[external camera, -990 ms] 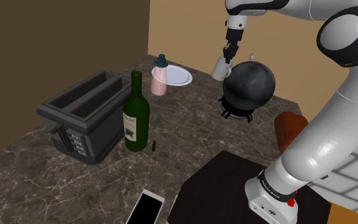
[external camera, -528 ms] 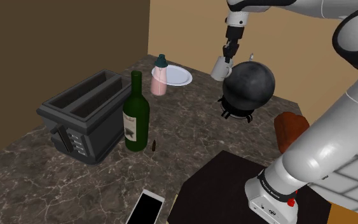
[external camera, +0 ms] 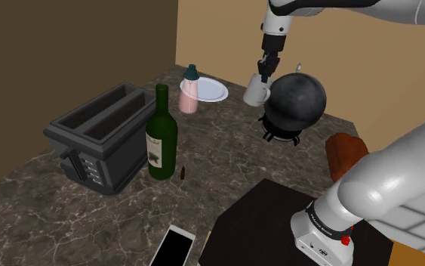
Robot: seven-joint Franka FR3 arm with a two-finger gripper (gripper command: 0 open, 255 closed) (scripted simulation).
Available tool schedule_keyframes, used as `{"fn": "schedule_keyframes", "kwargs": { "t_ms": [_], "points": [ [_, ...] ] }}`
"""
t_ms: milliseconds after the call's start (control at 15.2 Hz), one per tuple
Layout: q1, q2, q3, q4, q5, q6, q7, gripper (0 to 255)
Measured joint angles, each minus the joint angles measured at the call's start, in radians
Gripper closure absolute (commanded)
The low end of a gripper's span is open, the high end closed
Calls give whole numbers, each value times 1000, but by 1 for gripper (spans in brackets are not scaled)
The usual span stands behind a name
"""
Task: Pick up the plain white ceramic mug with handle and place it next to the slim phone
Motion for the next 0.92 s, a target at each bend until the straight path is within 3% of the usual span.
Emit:
{"fn": "schedule_keyframes", "kwargs": {
  "t_ms": [264, 924],
  "points": [
    [40, -95, 56, -107, 24, 10, 92, 255],
    [133, -234, 197, -235, 117, 6, 302, 255]
  ]
}}
